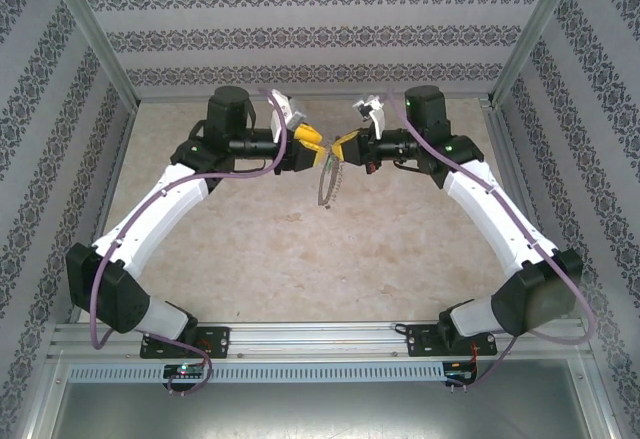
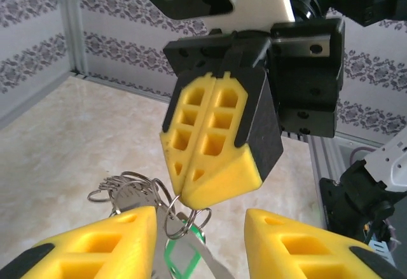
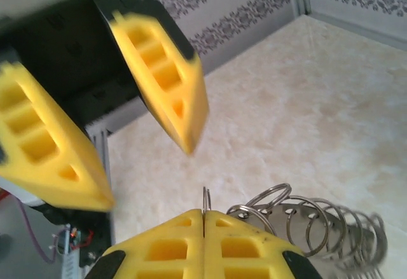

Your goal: Put the keys on the keyring

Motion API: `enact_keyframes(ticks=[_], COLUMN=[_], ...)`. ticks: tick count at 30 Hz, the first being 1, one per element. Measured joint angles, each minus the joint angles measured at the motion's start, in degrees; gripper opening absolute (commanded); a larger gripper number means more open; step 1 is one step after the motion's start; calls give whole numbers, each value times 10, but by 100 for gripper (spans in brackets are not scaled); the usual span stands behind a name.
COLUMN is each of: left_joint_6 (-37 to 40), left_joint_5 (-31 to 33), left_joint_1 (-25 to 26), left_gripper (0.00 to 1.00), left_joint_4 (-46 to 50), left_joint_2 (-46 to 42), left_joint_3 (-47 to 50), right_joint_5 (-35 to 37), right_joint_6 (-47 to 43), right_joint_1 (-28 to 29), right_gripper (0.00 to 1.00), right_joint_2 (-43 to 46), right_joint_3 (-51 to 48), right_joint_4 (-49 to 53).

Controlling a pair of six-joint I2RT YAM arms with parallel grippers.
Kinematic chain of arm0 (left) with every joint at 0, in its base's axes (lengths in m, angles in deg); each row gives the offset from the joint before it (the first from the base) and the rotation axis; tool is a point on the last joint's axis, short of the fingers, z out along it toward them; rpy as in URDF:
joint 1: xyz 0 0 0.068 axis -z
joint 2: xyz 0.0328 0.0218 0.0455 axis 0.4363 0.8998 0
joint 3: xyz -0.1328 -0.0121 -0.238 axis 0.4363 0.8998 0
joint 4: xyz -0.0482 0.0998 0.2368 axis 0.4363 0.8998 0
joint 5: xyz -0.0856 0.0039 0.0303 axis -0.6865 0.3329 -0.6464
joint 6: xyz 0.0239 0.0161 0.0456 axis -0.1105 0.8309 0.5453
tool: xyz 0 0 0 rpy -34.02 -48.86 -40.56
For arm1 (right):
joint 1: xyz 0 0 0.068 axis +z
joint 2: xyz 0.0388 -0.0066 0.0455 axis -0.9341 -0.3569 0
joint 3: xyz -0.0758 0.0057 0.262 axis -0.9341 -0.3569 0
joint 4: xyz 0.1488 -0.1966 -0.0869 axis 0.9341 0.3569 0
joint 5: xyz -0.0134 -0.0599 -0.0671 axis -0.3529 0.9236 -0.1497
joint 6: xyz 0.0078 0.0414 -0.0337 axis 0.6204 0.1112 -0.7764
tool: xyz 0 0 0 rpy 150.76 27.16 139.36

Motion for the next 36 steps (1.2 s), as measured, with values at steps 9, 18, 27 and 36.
enact_keyframes(ticks=[9, 18, 27, 36], left_joint_6=[122, 177, 188, 204], left_joint_5=[-23, -58, -95, -123], left_joint_1=[-9, -9, -9, -8], left_gripper=[39, 36, 36, 35], left_joint_4=[210, 303, 326, 359], left_joint_2=[54, 125, 153, 181], left_joint_3=[-132, -183, -233, -264], right_joint_5=[55, 36, 12, -12], right_joint_6=[-157, -233, -268, -279], right_joint_1=[0, 0, 0, 0], right_gripper=[0, 0, 0, 0], right_joint_2=[-41, -83, -97, -97], right_joint_3=[122, 193, 206, 206], right_joint_4=[210, 297, 330, 334])
